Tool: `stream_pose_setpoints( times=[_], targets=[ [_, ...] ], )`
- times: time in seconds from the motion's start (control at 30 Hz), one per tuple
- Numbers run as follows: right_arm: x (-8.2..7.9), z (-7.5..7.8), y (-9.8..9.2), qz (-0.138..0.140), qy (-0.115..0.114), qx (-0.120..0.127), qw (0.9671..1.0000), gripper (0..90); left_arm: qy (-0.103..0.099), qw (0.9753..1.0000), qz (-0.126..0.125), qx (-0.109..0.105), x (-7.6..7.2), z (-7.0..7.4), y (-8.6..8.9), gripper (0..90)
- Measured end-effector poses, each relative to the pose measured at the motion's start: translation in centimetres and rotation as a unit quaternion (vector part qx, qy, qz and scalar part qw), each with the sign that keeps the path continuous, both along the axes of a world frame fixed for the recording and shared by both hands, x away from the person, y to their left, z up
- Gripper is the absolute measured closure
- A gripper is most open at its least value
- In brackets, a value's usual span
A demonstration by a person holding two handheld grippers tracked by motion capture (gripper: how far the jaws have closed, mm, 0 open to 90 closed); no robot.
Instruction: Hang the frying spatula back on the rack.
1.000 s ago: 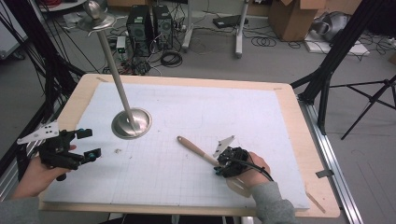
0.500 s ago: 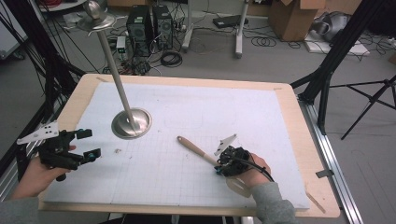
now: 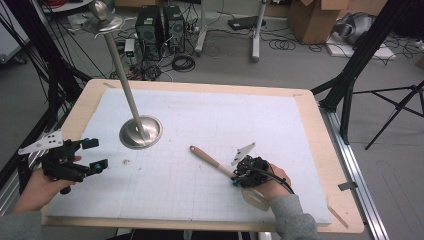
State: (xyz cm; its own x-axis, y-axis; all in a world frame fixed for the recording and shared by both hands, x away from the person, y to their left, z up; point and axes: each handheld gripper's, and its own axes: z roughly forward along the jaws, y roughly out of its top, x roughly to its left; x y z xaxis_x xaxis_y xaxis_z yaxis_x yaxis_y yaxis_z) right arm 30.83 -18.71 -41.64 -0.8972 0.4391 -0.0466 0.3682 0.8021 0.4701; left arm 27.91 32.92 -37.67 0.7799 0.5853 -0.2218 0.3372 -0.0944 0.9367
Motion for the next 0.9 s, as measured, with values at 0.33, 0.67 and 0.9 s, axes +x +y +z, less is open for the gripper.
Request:
stream_pose_setpoints(
  times=[0.33, 0.67, 0.9],
  targets=[
    [0.16, 0.0, -0.21, -0.005, 0.006, 0.005, 1.0, 74.3, 0.001, 1.0, 0.0, 0.0, 0.0, -0.03, -0.02, 1.8],
    [0.37, -0.1, -0.6, -0.014, 0.015, 0.021, 0.9996, 77.0, 0.002, 1.0, -0.001, 0.002, 0.04, -0.09, -0.06, 1.8],
    [0.46, 0.04, -0.78, -0.002, 0.025, 0.05, 0.9984, 77.0, -0.001, 1.0, 0.001, 0.0, 0.04, 0.01, 0.0, 1.8]
  ],
)
